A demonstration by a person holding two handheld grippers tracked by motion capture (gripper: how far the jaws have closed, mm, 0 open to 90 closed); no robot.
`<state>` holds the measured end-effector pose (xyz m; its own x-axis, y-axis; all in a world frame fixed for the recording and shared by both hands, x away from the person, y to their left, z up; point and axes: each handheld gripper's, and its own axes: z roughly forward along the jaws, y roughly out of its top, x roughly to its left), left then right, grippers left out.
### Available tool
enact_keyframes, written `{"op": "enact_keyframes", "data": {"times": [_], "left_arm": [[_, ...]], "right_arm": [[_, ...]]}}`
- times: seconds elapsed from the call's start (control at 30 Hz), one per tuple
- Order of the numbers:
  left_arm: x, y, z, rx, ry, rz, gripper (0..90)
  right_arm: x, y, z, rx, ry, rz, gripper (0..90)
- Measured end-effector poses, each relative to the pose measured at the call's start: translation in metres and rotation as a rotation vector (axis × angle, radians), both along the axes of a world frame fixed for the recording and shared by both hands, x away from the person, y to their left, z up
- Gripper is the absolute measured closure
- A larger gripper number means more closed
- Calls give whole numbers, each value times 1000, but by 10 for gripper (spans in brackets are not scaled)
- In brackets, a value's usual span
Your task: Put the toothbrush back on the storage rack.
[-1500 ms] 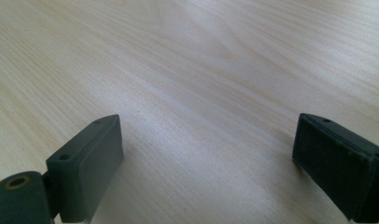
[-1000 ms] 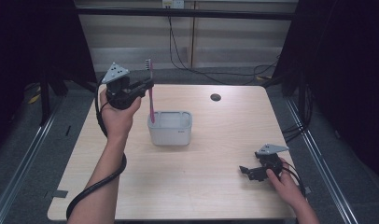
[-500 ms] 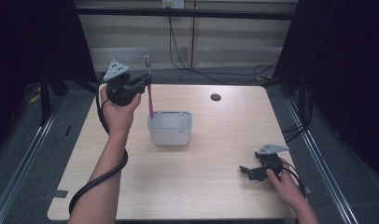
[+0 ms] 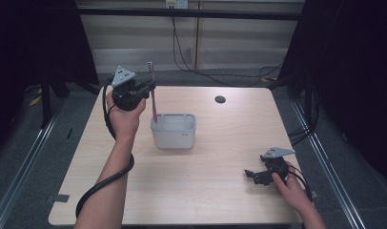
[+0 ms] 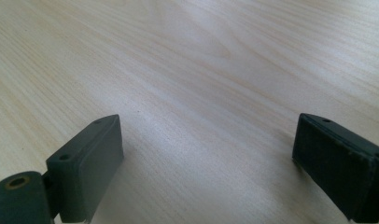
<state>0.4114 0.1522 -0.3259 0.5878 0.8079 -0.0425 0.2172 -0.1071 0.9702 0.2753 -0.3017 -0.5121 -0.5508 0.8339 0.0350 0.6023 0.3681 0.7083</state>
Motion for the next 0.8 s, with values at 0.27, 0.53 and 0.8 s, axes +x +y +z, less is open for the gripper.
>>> {"op": "enact_keyframes", "data": {"times": [0.27,0.53,0.8], "left_arm": [[3,-1,-10,8,13,12,819],[3,2,-21,35,20,24,818],[0,2,-27,43,23,21,818]], "right_arm": [[0,0,0,0,0,0,81],[0,0,0,0,0,0,81],[0,0,0,0,0,0,81]]}}
